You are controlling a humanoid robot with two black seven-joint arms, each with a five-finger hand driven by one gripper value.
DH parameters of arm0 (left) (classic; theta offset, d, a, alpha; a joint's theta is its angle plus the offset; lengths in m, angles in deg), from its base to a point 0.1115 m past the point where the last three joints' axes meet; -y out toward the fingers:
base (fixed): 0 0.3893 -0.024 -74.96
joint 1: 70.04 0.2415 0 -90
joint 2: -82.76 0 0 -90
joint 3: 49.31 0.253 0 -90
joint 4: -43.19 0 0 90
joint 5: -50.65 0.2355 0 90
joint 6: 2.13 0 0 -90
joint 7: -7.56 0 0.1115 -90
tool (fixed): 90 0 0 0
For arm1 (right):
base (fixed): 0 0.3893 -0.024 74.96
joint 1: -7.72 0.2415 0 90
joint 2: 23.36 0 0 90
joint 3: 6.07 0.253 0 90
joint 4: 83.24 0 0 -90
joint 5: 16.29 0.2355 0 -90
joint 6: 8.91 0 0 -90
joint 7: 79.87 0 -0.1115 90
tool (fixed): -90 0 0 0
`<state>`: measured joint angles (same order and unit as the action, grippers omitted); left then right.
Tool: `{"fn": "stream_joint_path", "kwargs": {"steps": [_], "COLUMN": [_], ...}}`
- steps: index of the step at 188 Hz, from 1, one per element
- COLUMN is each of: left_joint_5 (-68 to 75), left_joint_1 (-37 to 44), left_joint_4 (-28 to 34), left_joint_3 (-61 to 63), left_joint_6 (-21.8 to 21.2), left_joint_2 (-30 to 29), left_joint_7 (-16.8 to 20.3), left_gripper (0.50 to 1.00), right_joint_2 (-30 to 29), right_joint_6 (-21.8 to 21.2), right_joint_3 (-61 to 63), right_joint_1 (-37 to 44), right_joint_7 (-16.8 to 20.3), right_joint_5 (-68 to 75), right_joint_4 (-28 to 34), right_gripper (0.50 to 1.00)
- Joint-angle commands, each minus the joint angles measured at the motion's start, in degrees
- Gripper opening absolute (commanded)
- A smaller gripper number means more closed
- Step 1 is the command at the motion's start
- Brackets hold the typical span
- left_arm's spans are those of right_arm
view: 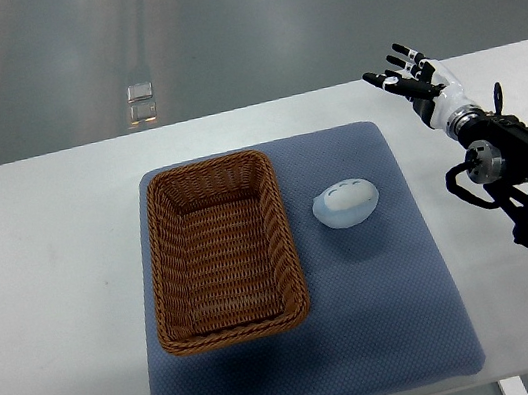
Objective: Place blue toy in brown basket
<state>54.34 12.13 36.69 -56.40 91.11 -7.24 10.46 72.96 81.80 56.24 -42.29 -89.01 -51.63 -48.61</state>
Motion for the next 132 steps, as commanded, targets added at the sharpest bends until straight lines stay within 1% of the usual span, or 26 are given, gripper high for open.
{"fn": "stream_joint_path", "kwargs": {"steps": [1, 132], "left_joint_5": [0.0, 0.0], "left_joint_1": [0.0, 0.0], "left_joint_4": [0.0, 0.1], "left_joint_3": [0.1, -0.1], "left_joint_6": [0.0, 0.0], "left_joint_2": [0.0, 0.0], "left_joint_7": [0.0, 0.0], "left_gripper": [1.0, 1.0], "right_joint_2": [0.0, -0.1], "right_joint_6": [0.1, 0.0], "right_joint_3": [0.0, -0.3], "right_joint_1": [0.0, 0.2], "right_joint_7": [0.0, 0.0], "right_joint_5": [0.0, -0.2], "right_joint_4": [0.0, 0.0], "right_gripper": [0.928, 0.928]}}
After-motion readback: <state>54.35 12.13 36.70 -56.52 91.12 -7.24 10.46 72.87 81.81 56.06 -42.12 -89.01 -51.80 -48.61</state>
